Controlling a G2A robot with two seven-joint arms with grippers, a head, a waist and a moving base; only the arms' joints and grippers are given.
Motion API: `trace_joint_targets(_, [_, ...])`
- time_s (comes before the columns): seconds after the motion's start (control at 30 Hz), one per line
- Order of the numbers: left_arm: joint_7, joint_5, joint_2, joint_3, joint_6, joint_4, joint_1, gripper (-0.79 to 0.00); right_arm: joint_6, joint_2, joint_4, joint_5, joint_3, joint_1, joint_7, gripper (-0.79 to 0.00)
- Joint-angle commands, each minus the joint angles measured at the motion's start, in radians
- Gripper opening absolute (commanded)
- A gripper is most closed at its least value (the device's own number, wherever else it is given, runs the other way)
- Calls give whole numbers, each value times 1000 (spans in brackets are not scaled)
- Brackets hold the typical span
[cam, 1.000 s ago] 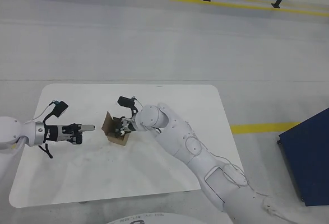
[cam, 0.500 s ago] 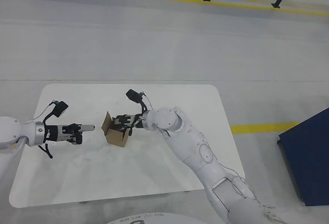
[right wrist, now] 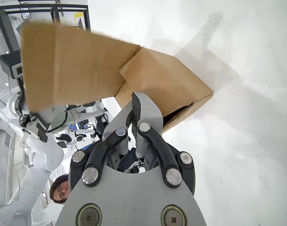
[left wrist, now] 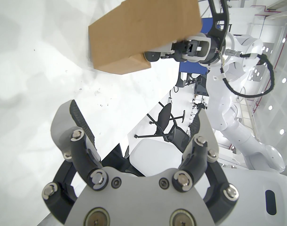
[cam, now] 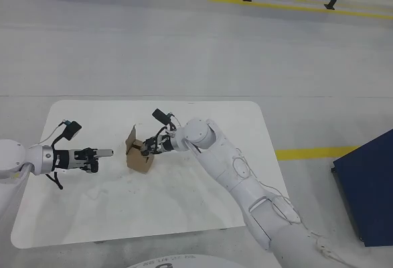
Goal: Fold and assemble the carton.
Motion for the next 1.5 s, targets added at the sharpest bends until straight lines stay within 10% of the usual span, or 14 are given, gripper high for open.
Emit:
trace_joint_targets(0.0, [0,0,0,0,0,0,0,0,-8,-3,16,2,-11,10,-4,-785])
trace_joint_targets(1.07, [69,30,16,-70,81,-74,34,0,1,-16,48,2,-68,42,-20,-785])
trace_joint_targets(1.47, [72,72,-52,160,316,72,-224,0,1,-16,48,2,-68,42,-20,-785])
